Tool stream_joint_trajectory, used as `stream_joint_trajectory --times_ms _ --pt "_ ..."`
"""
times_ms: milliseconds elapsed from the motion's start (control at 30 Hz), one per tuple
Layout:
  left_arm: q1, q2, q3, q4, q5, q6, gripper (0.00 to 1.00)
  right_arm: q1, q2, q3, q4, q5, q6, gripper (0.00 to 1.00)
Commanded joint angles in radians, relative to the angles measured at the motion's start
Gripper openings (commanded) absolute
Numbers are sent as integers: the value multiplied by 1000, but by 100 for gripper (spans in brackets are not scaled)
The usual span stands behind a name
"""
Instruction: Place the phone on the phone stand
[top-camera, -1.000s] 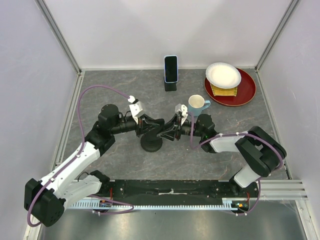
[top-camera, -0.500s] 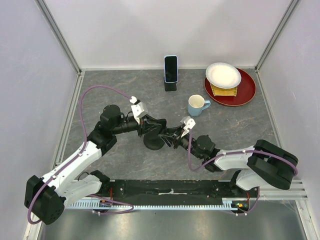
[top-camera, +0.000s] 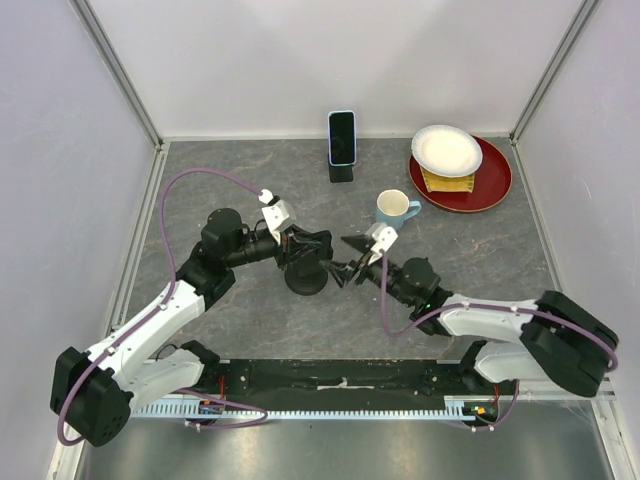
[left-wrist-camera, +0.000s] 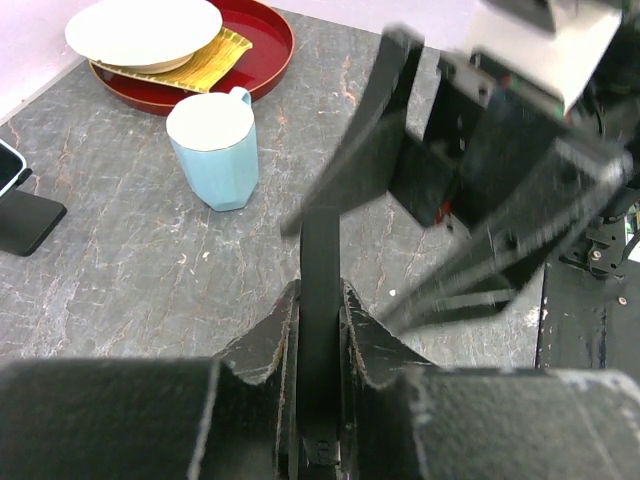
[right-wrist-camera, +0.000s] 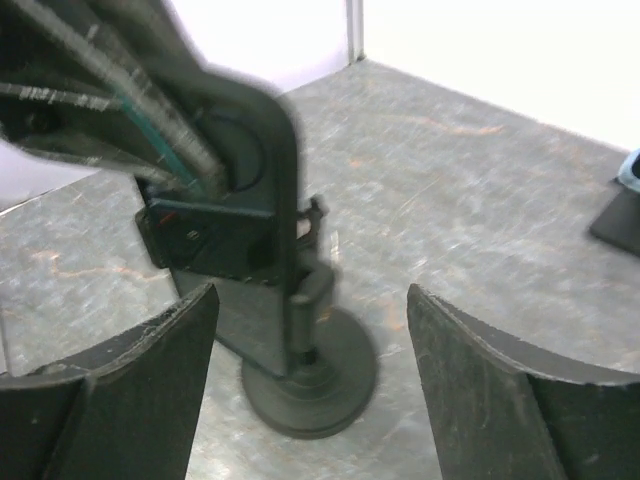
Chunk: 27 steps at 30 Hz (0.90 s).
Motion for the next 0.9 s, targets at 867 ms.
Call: stream_joint_trajectory --times_ms 867 --pt "13 -50 11 80 -155 -44 34 -224 -34 18 -35 -321 77 92"
